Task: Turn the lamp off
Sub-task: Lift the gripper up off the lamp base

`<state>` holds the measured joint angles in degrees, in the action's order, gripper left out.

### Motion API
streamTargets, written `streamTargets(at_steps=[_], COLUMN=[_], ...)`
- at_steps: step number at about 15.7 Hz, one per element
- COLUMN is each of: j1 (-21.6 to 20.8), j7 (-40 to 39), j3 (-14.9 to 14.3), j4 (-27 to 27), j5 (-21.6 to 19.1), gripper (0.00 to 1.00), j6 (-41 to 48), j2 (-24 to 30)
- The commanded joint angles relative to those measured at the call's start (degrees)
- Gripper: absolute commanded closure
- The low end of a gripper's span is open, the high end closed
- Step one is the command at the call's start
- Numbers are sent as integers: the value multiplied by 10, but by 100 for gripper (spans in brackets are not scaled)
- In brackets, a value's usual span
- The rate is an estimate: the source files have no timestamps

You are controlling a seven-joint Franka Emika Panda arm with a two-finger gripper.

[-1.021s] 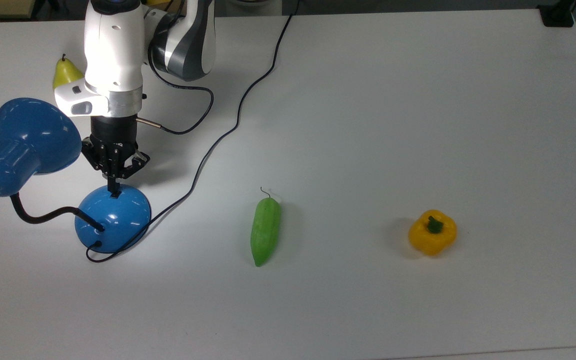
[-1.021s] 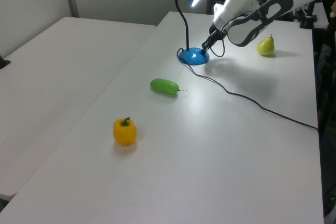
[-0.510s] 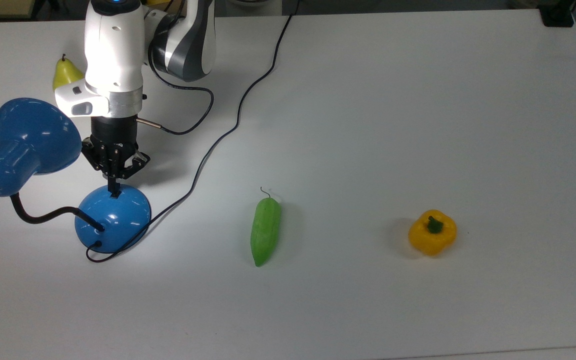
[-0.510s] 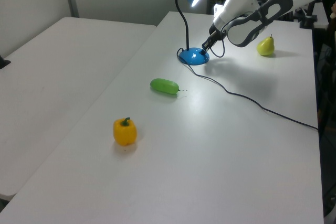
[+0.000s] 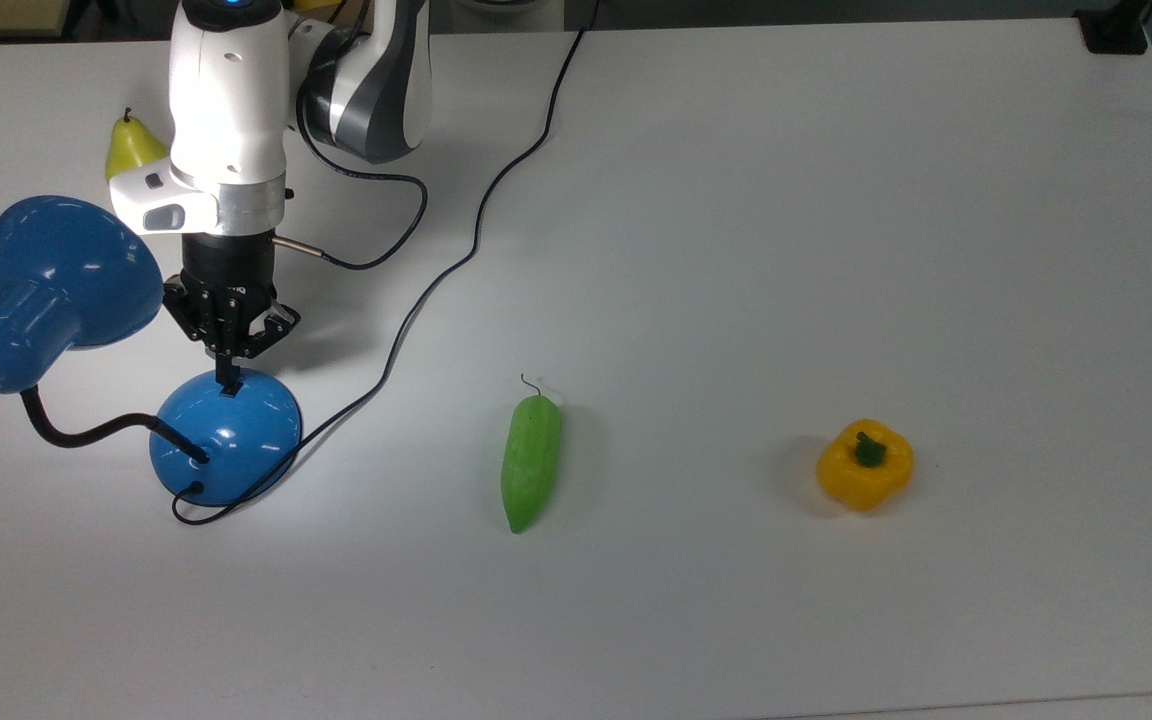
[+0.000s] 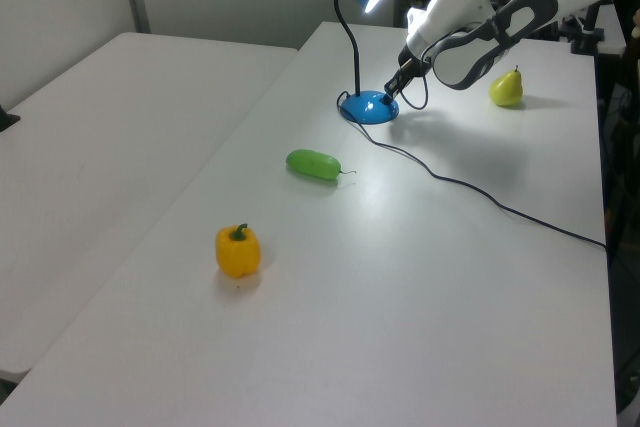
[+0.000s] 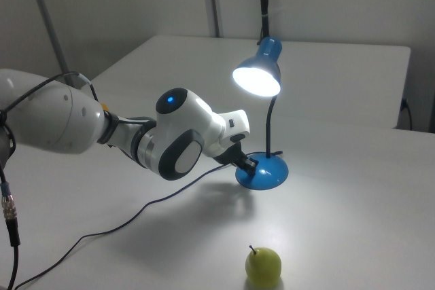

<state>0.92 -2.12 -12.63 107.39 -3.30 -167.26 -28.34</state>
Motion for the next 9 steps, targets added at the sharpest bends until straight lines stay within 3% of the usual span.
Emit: streamTargets(at_steps=[1,9], j1=[0,0], j7=[4,-2], j3=[-2,-1], j4=[3,13], j5=[10,10], gripper=[100,100], j6=[-10,-4], j2=[-9,-8])
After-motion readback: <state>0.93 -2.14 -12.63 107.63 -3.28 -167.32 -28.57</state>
